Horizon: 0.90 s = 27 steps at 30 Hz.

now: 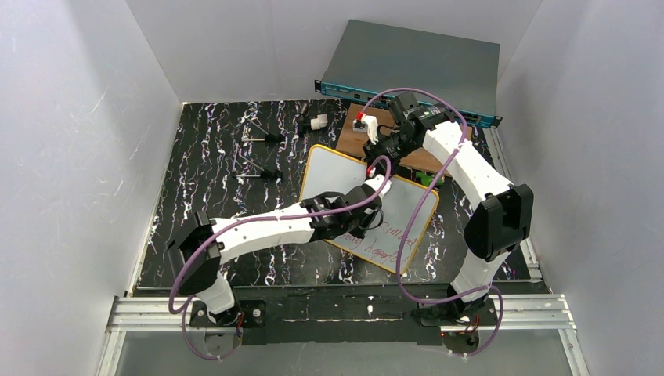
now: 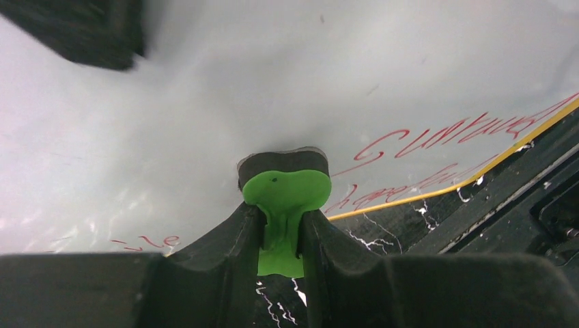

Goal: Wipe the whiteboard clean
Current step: Erase the whiteboard at the center of the board.

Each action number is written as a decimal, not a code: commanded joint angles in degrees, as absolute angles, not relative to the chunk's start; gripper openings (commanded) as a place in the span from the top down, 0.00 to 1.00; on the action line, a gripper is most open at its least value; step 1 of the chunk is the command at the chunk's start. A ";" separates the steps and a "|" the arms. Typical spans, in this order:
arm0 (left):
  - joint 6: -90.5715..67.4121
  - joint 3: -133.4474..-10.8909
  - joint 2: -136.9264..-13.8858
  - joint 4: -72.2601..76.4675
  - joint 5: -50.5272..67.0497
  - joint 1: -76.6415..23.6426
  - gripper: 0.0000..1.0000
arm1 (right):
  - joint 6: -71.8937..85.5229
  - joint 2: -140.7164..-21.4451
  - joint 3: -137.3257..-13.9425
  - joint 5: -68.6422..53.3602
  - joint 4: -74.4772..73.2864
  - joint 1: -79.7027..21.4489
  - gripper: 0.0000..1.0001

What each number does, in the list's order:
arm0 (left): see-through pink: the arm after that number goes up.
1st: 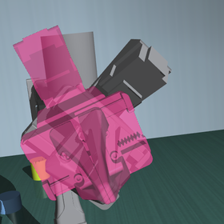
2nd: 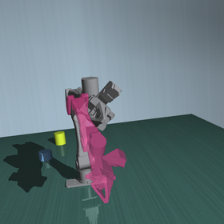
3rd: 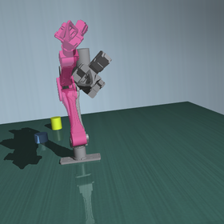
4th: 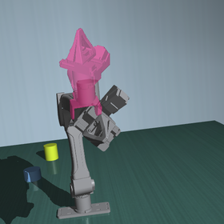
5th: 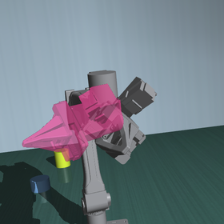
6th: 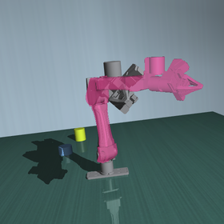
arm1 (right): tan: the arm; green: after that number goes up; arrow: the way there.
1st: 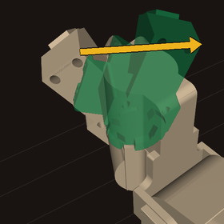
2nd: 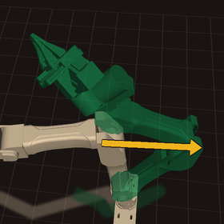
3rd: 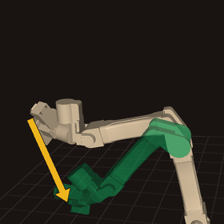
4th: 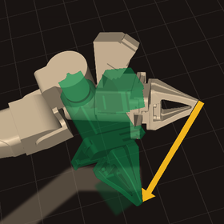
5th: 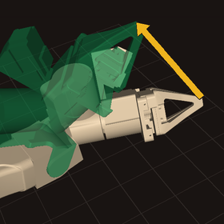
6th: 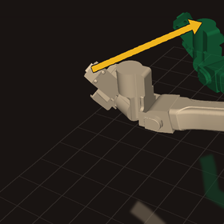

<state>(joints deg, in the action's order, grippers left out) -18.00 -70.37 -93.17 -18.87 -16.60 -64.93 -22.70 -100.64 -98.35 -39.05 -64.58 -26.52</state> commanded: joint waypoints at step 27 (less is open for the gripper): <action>-23.81 -56.75 -82.30 -6.04 -5.81 -63.13 1.00 | -25.57 -100.80 -97.88 -38.92 -65.53 -28.12 0.99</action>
<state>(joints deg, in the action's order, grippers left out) -21.26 -58.15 -82.94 -6.39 -9.21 -62.13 -22.87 -100.64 -98.35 -39.59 -64.97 -27.64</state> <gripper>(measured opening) 0.230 0.112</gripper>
